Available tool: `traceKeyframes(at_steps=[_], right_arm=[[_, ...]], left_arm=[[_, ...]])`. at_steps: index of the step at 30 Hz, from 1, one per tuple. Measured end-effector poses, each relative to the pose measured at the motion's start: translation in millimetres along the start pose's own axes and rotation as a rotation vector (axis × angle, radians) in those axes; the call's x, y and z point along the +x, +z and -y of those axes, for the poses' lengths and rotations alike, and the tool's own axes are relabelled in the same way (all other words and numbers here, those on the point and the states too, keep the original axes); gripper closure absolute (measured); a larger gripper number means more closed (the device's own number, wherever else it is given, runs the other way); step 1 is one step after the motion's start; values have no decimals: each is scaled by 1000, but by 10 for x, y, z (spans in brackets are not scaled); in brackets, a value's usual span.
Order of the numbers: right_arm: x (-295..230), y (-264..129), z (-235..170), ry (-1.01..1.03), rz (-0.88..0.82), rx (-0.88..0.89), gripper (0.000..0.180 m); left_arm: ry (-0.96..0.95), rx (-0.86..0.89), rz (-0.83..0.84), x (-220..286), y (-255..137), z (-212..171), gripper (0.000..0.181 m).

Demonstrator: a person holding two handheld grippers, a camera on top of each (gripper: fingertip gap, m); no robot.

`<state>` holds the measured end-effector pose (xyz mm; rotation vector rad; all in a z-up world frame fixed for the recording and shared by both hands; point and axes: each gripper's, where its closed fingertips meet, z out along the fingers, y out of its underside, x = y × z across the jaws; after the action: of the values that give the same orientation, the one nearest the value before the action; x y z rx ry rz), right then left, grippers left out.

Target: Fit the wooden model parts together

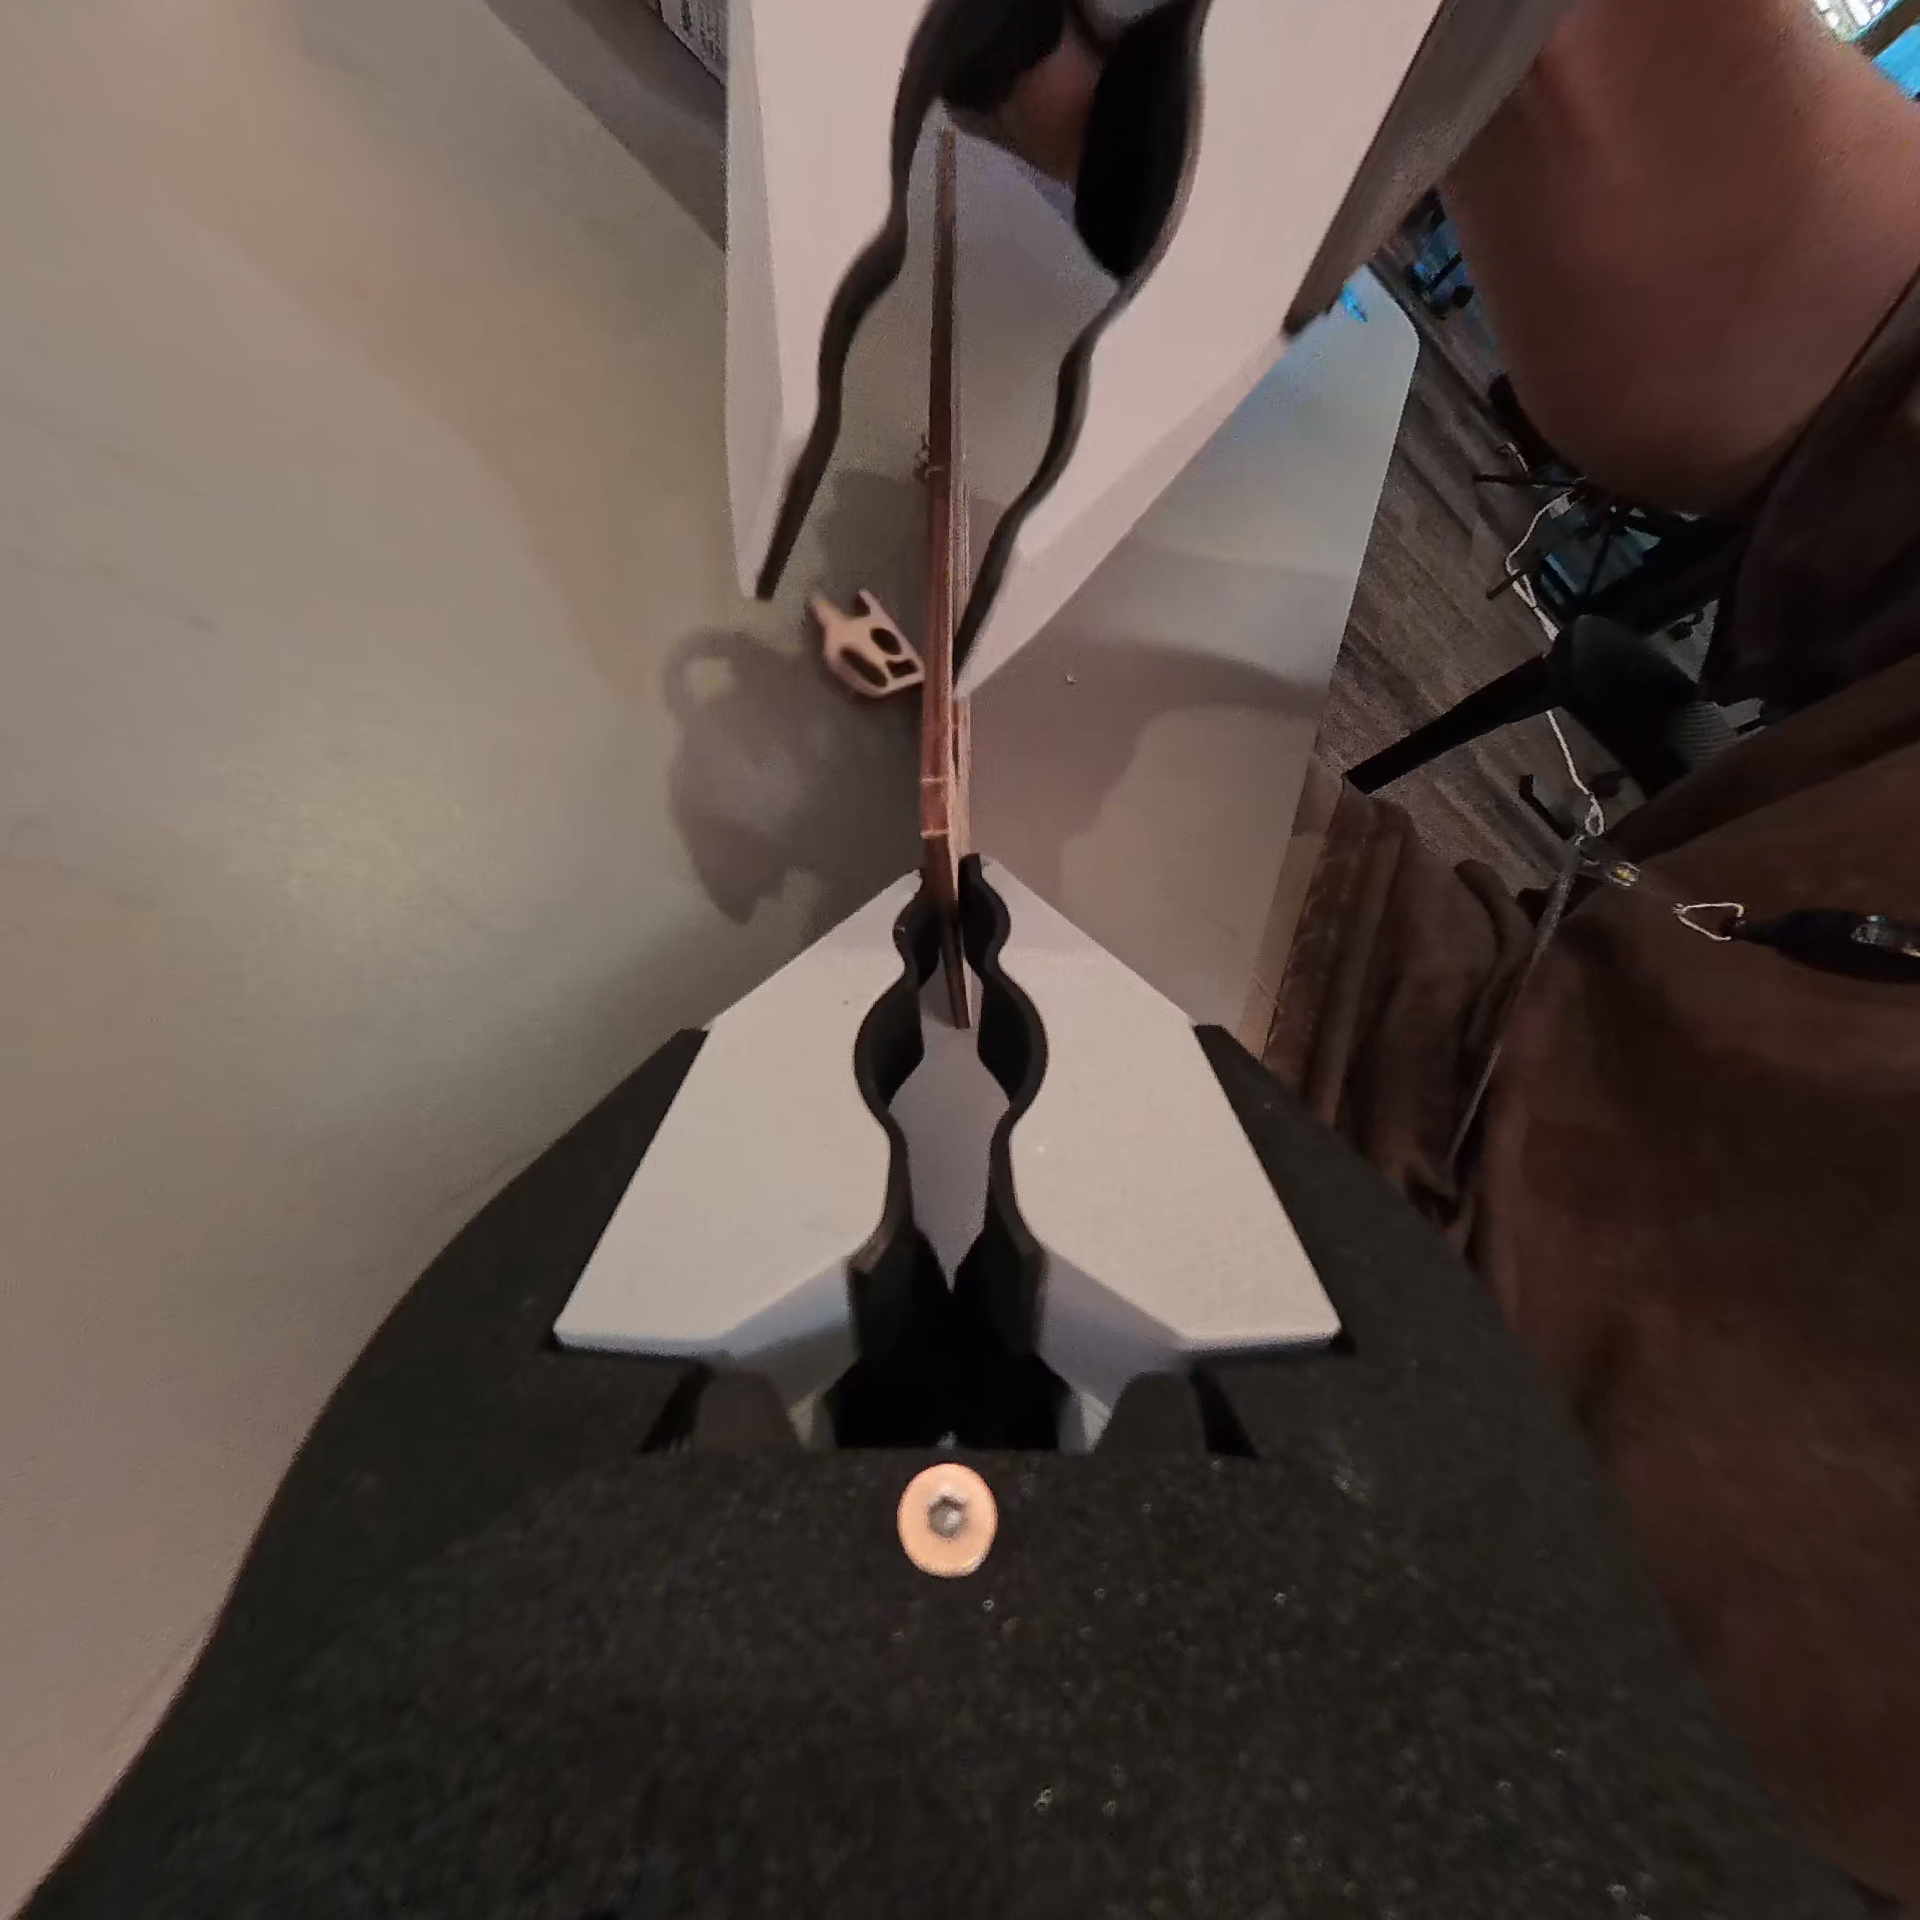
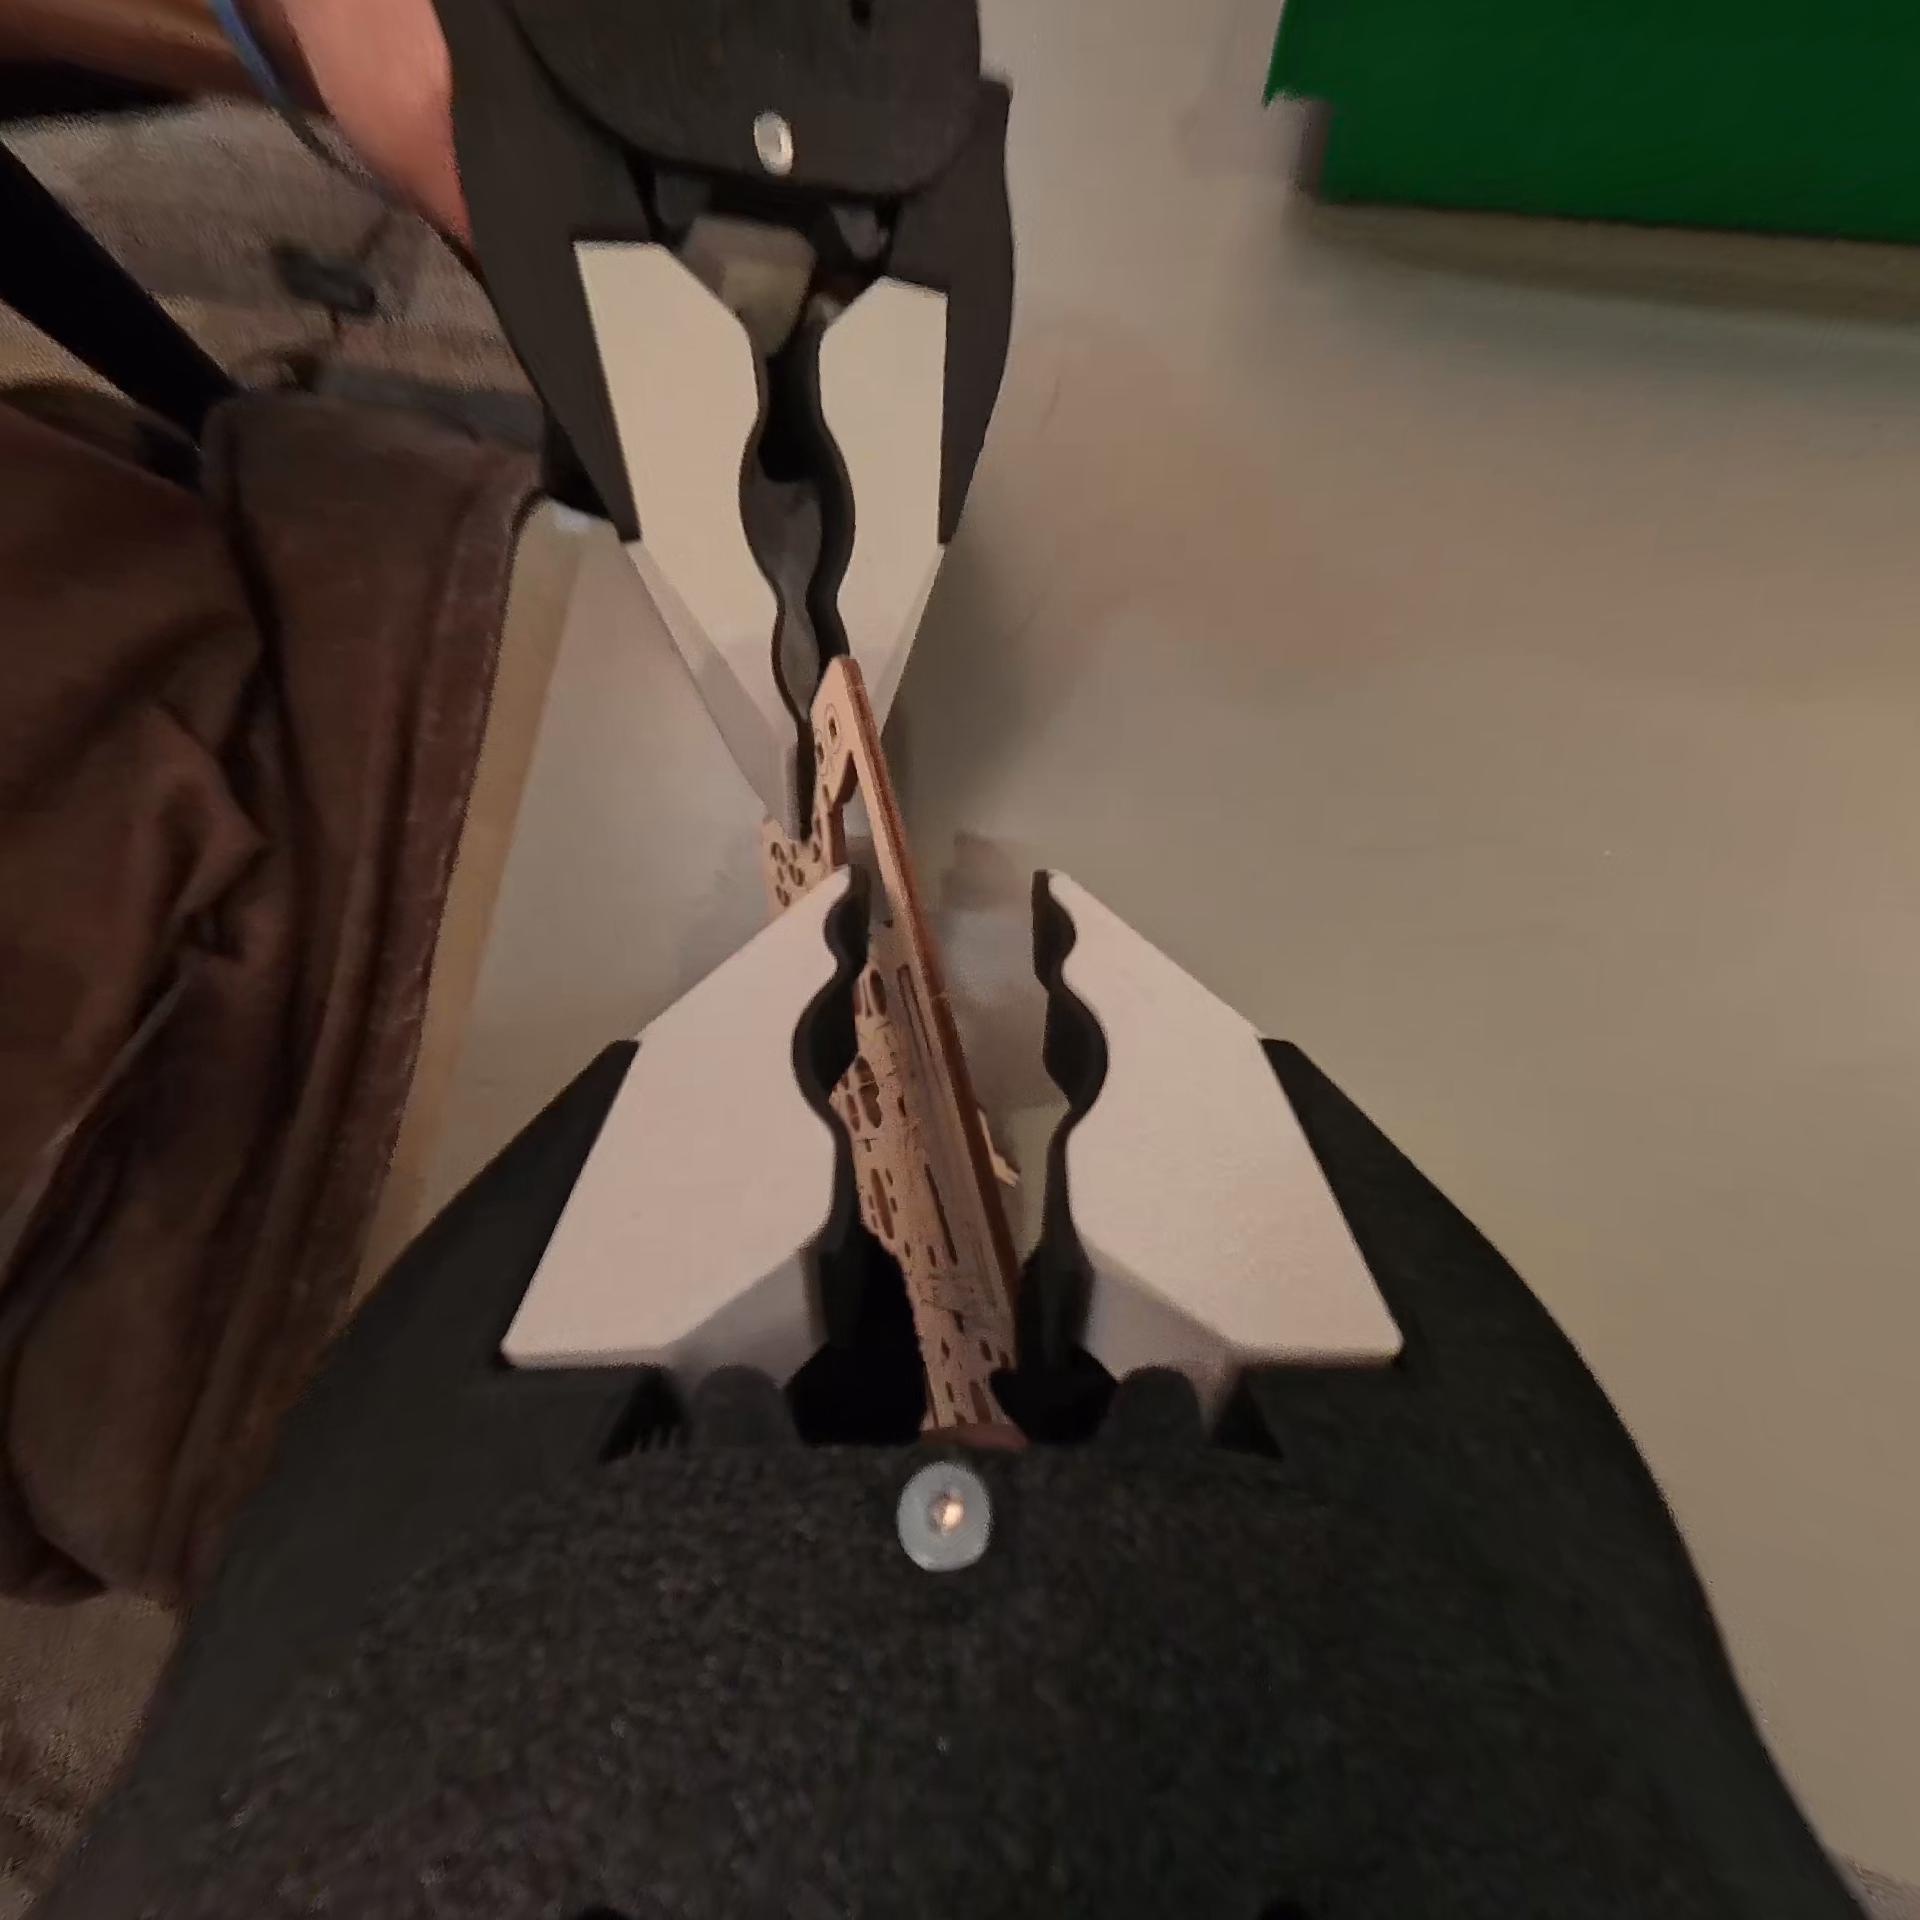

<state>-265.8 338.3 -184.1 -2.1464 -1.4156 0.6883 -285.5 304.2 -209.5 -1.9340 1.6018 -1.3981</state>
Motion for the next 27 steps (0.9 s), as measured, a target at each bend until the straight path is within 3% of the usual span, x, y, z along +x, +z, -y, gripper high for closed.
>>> traceKeyframes(at_steps=[6,10,15,18,23,27], right_arm=[[148,-676,209,212,-70,374,145],[206,-1042,-50,362,-279,543,140],[30,-1513,-316,645,-523,955,134],[-114,-1463,-365,780,-515,1096,134],[-309,-784,-4,855,-248,1042,138],[-361,-576,330,895,-83,1117,143]], left_arm=[[-71,33,-45,-1,-71,29,180],[-149,139,-135,73,-221,183,180],[-276,322,-237,139,-436,419,180],[-352,440,-290,159,-525,554,180],[-342,549,-290,210,-582,717,180],[-343,602,-305,311,-571,796,181]])
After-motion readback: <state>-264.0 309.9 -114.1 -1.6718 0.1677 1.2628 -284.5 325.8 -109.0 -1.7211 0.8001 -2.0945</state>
